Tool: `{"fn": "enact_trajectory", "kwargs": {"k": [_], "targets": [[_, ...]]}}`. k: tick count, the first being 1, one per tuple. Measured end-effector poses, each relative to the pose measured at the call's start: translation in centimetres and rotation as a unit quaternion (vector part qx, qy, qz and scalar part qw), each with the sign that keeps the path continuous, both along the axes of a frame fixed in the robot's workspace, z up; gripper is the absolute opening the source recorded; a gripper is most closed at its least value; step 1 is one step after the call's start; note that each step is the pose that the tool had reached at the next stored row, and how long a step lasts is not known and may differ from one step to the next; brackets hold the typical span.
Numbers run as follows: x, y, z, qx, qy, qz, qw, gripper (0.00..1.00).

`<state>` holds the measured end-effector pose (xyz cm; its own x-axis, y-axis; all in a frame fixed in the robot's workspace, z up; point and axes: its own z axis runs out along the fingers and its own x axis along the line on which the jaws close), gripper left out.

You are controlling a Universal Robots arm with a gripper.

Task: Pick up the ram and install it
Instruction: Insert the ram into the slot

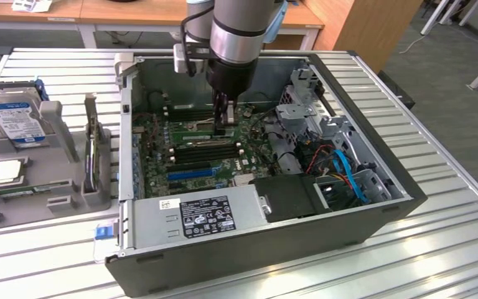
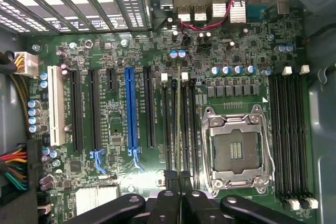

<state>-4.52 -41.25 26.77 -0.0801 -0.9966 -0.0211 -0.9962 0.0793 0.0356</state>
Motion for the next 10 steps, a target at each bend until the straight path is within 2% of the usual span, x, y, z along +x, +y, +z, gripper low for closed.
{"fn": "enact_trajectory", "kwargs": {"k": [10], "targets": [[0.09,0.0,-0.05,0.0,-0.0001,0.005,1.0,0.11]]}}
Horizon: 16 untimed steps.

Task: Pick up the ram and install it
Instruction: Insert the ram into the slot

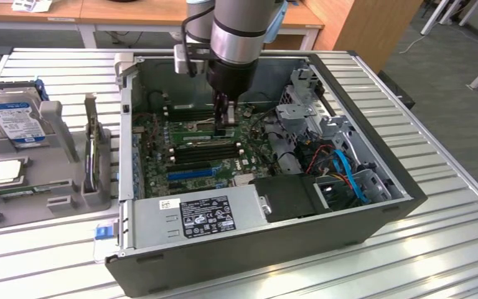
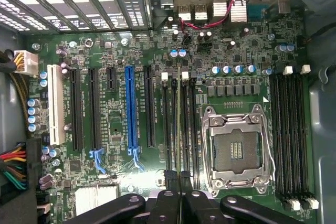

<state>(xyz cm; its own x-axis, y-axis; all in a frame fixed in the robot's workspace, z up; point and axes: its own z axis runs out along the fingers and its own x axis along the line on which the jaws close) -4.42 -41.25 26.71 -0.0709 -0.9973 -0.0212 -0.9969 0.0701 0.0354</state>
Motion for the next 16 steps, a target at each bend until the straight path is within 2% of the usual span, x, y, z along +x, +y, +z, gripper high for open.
{"fn": "enact_trajectory", "kwargs": {"k": [5,16], "targets": [[0.12,0.0,0.0,0.0,0.0001,0.013,0.9999,0.11],[0.49,0.0,-0.01,0.0,0.0001,0.013,0.9999,0.11]]}}
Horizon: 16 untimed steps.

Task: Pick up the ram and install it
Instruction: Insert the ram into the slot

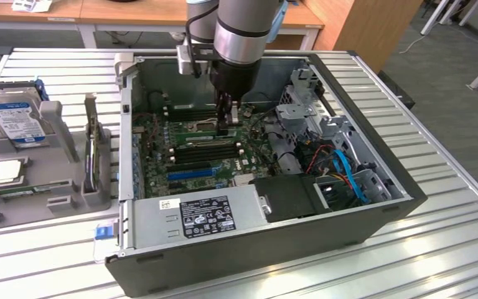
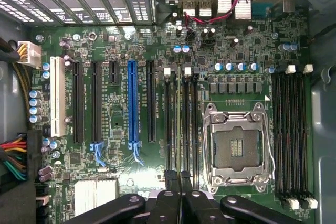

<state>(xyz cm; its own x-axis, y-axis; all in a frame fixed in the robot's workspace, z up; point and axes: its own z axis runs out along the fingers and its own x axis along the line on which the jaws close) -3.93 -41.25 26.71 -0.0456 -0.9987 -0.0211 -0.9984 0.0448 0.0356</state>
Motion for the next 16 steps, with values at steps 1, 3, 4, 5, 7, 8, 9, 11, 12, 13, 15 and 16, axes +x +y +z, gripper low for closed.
{"fn": "enact_trajectory", "kwargs": {"k": [1,3,4,5,7,8,9,11,12,13,15,16], "targets": [[0.0,0.0,0.0,0.0,0.0,0.0,1.0,0.11],[0.0,0.01,-0.01,0.0001,0.0,0.0,1.0,0.11],[0.0,0.01,-0.09,0.0001,-0.0001,0.0,1.0,0.11],[0.0,0.01,-0.17,0.0,-0.0002,0.0,1.0,0.11],[0.0,0.0,-0.34,0.0,-0.0003,0.0,1.0,0.11],[0.0,0.0,-0.44,0.0,-0.0003,0.0,1.0,0.11],[0.0,0.0,-0.53,0.0,-0.0003,0.0,1.0,0.11],[0.0,-0.01,-0.72,0.0,-0.0003,0.0,1.0,0.11],[0.0,-0.01,-0.84,0.0,-0.0004,0.0,1.0,0.11],[0.0,-0.01,-0.96,0.0,-0.0004,0.0,1.0,0.11],[0.0,-0.01,-1.18,0.0,-0.0004,0.0,1.0,0.11],[0.0,-0.01,-1.27,0.0,-0.0004,0.0,1.0,0.11]]}}
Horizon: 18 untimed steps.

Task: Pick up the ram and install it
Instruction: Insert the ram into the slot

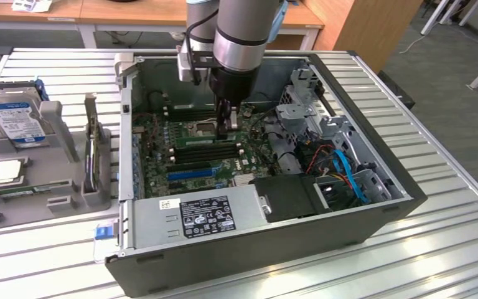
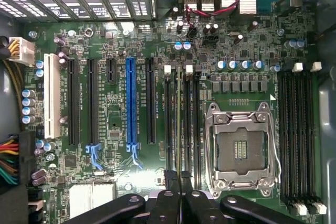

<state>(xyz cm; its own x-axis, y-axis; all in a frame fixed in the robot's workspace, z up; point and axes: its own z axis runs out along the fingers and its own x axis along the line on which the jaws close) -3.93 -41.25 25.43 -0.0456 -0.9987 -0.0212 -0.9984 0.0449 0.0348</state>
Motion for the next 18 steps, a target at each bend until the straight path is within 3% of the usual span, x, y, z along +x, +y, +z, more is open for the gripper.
{"fn": "enact_trajectory", "kwargs": {"k": [18], "targets": [[0.0,-0.01,-0.29,-0.0001,0.0,0.008,1.0,0.11]]}}
